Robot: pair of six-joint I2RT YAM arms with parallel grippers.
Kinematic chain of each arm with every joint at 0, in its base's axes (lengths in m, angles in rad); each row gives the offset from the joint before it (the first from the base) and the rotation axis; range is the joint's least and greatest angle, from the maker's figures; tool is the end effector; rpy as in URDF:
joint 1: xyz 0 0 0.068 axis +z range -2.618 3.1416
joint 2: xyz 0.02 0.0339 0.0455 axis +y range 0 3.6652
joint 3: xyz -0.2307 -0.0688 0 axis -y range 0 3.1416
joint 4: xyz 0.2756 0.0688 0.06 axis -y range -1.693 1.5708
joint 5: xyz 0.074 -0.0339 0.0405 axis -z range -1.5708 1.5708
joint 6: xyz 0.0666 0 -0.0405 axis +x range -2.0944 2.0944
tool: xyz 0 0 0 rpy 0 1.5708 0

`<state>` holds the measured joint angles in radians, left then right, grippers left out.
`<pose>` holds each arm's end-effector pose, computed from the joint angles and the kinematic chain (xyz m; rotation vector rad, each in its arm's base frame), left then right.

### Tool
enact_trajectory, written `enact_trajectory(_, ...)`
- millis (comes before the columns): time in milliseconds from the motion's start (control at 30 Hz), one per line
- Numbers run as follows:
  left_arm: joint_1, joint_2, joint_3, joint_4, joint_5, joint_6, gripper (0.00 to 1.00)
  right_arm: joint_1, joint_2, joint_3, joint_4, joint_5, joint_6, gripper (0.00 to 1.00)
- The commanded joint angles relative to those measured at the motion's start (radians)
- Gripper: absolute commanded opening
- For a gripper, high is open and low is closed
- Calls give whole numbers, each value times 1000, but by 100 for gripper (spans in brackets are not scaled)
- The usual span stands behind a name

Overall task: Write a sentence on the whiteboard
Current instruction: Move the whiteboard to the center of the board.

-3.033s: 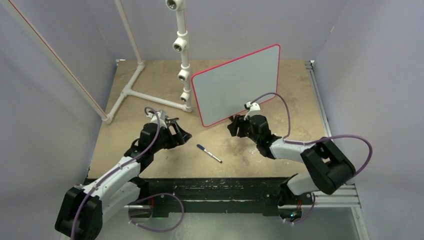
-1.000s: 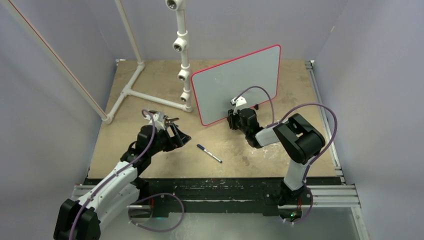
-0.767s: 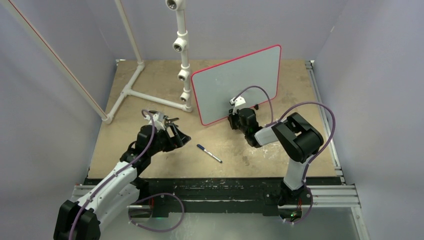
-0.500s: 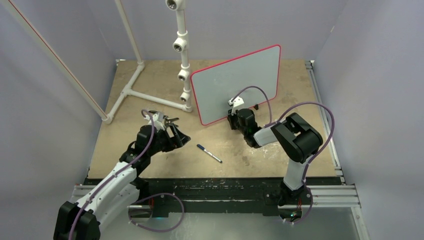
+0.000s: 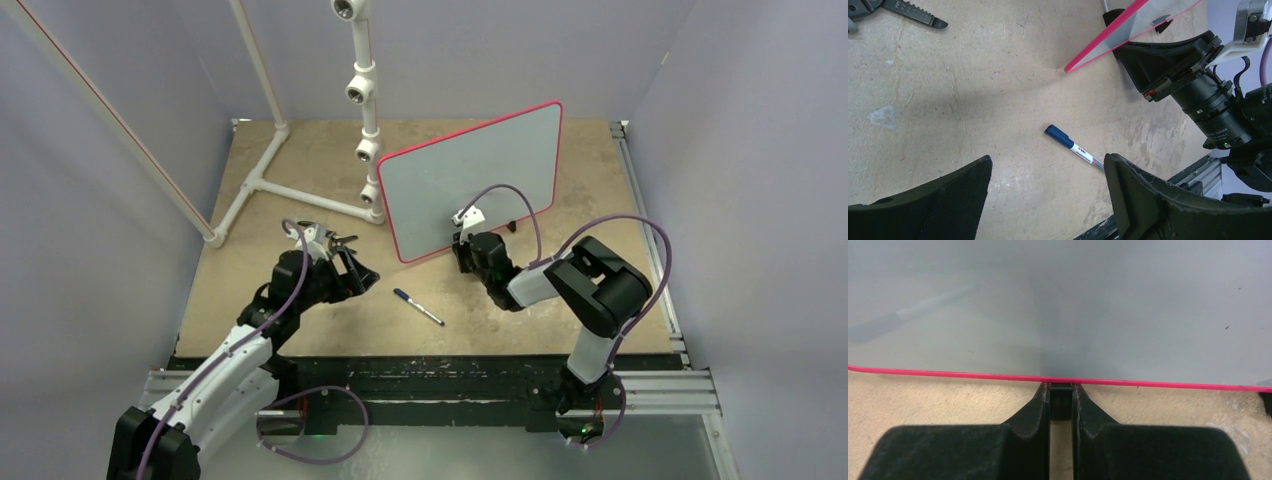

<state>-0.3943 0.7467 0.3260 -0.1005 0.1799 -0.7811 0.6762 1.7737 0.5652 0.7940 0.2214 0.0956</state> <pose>0.2242 -0.1062 0.1429 -0.3114 2.1901 -0.8749 0.2802 0.2061 0.0471 -0.4292 1.9385 0.2824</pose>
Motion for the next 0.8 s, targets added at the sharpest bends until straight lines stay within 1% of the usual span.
enact_trajectory(0, -5, -17, 55, -9, -8, 29, 82, 59, -38, -7, 30, 2, 27, 0)
enact_trajectory(500, -5, -95, 59, -64, -32, 24, 83, 184, 42, 75, 28, 21, 30, 0)
enact_trajectory(767, -5, -93, 71, -72, -37, 29, 83, 203, 50, 114, 6, 36, 45, 0)
